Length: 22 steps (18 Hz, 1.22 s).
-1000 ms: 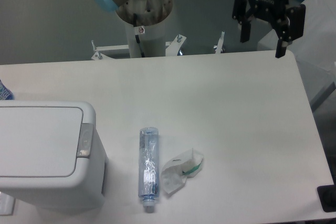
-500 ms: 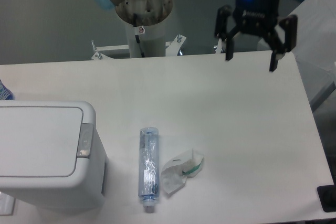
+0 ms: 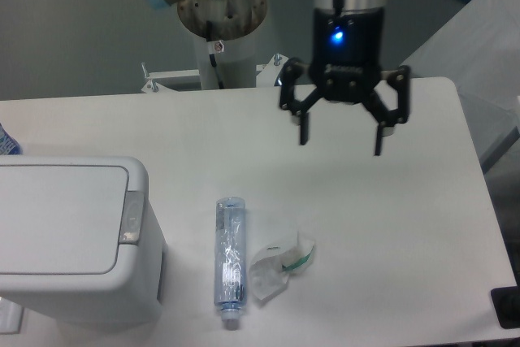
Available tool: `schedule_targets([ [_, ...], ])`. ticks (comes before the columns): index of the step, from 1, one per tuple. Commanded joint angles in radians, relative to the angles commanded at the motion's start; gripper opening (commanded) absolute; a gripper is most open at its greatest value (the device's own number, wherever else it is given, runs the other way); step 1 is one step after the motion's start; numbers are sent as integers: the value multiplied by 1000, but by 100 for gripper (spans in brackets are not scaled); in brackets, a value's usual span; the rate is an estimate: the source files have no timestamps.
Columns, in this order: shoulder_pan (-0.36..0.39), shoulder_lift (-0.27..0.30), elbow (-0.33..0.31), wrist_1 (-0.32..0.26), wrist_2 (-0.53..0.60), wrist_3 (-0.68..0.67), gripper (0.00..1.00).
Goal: Open the trash can
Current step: 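Move the gripper over the white trash can's lid edge and lower it, then press the gripper down on the lid's push button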
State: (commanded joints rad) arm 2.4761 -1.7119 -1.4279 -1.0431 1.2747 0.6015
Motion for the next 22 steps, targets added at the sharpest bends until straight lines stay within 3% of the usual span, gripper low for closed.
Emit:
schedule_targets([
  [6,-77,-14,-11,6,-2,-213,100],
  [12,-157,-75,-5,120,-5,-512,100],
  [22,-207,-112,-12,129,-8,-560,100],
])
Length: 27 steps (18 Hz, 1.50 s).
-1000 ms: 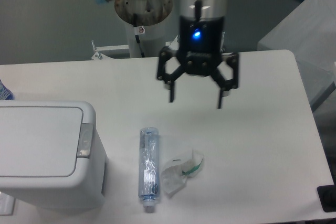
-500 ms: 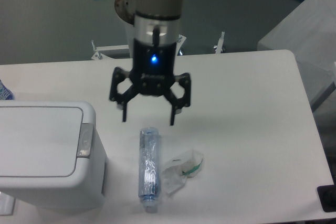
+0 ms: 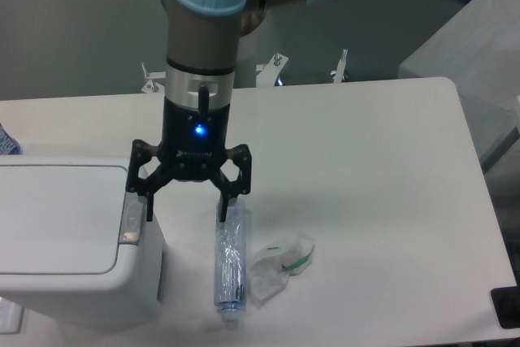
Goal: Open the trash can
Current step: 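Press the gripper down on the lid's push button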
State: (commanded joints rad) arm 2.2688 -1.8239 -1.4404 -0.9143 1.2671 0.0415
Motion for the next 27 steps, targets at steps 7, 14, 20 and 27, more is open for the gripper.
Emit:
schedule_targets([
  [7,-8,-14,-2,2,2,-18,100],
  [14,-14,-23,-3,2,3,-18,100],
  [20,-17,-26,-3,2,3,-17,100],
  [27,-17,-29,-3,2,3,-17,100],
])
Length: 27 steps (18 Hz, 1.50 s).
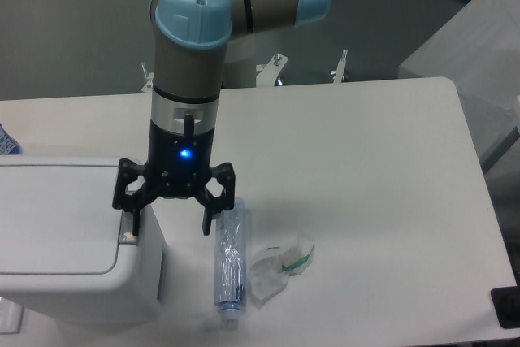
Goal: Open the trash can
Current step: 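Press the gripper down on the lid's push button, then hold the gripper on the lid edge while the lid swings open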
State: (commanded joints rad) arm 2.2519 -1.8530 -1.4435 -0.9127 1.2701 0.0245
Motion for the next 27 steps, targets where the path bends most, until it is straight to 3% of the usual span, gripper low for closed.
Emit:
schedule_targets([
  [18,0,-5,3,0,3,6,100],
  [23,9,-5,104,2,5,20,100],
  [27,77,-2,176,5,6,46,100],
])
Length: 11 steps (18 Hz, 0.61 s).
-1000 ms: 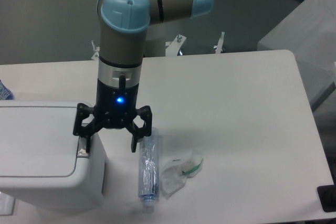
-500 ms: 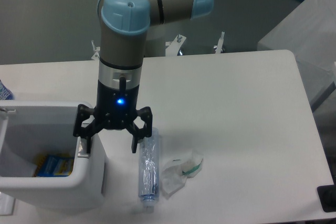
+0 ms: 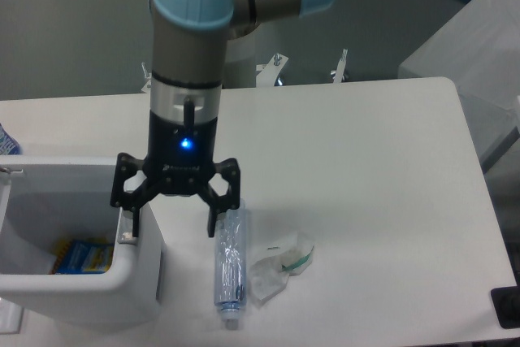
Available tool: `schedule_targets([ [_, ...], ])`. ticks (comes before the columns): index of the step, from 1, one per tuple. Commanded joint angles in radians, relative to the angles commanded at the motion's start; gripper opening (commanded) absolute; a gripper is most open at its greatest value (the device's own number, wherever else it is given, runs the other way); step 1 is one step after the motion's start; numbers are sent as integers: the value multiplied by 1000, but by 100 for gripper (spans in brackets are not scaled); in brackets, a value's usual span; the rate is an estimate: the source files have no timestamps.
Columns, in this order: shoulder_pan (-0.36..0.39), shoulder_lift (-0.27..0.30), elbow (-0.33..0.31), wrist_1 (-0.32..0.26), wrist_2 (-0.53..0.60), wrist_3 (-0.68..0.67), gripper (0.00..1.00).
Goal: Open the trash can
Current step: 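Hold the gripper on the lid edge while the lid swings open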
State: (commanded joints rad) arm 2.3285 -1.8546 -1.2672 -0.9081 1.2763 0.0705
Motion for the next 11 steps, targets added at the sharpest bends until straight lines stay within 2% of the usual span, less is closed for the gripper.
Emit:
schedule_targets([
  [4,58,9,-3,-23,113,222,100],
  [8,109,23,-6,-132,170,495,100],
  [11,150,41,-33,-152,173,626,100],
])
